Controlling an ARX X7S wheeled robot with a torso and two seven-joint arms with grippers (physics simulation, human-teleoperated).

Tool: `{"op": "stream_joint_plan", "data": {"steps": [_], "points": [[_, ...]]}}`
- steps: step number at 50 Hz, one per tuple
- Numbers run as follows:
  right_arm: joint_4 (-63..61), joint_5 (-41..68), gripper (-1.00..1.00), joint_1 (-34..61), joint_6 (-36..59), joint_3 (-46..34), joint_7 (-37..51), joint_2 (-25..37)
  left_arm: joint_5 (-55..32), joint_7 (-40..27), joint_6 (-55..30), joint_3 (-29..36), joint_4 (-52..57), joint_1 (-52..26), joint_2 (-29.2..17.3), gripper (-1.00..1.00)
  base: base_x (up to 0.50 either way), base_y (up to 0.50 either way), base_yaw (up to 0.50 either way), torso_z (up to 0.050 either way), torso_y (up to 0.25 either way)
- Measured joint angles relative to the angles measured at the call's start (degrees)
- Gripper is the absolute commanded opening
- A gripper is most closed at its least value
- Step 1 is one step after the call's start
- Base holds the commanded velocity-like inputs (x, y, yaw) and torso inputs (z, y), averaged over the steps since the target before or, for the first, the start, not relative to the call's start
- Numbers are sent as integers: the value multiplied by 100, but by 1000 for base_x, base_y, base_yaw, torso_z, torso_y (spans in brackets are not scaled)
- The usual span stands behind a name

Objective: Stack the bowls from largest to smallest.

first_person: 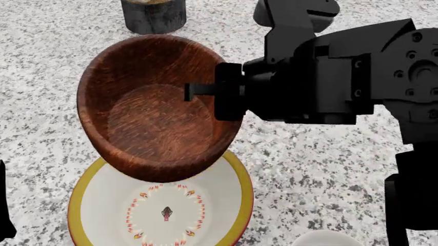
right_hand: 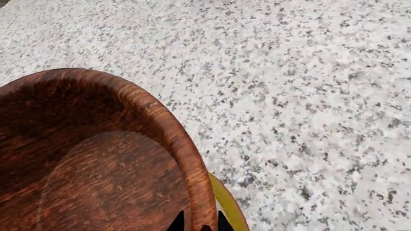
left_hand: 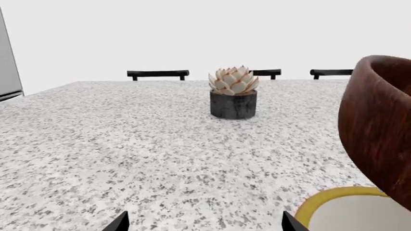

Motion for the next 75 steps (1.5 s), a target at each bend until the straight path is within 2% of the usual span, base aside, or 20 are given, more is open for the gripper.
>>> {"op": "stream_joint_plan", "data": {"steps": [22, 56, 57, 75], "points": [[-485, 130, -100, -910, -12, -270, 127, -161, -34, -27, 54, 11, -31, 26, -23, 100, 0, 0, 0, 0, 0], [-360, -363, -100, -1257, -439, -662, -429, -204, -157, -61, 107, -106, -96, 59, -95, 100, 0, 0, 1, 0, 0], [-359, -358, 100, -1254, -438, -666, -430, -203, -160, -63, 108, -106, -96, 59, -97, 100, 0, 0, 0, 0, 0], [-571, 12, 100, -1066, -392, -461, -193, -116, -201, -78, 146, -91, -121, 57, -108, 100, 0, 0, 0, 0, 0]]}}
